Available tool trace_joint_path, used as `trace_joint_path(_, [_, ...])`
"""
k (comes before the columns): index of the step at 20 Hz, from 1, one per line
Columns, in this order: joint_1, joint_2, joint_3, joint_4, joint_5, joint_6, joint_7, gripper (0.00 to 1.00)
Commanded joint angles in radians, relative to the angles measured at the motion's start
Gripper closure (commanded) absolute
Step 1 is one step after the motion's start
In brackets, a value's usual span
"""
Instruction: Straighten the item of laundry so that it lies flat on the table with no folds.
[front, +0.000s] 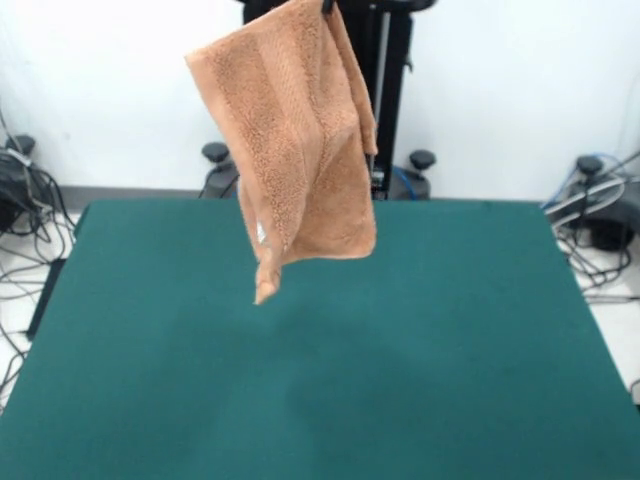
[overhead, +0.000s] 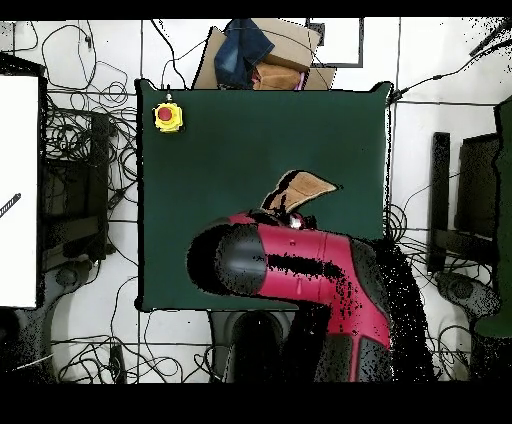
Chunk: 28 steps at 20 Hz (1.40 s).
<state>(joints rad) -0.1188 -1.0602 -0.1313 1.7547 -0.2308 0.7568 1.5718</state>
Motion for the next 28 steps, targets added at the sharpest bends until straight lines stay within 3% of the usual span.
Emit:
trace_joint_path(1, [0.136,0.095,0.012,0.024,-0.042,0.017,0.256,1.00])
trace_joint_path(3, [0.197,0.121,-0.021,-0.011,-0.063,0.033,0.315,1.00])
trace_joint_path(9, [0.280,0.159,-0.033,-0.003,0.036,-0.062,0.423,1.00])
trace_joint_path(14, [0.329,0.197,-0.061,-0.027,0.052,-0.064,0.461,1.00])
trace_joint_path(18, [0.280,0.195,-0.026,0.005,0.092,-0.080,0.405,1.00])
trace_joint_path(28, [0.119,0.270,0.018,0.036,0.055,-0.176,0.267,1.00])
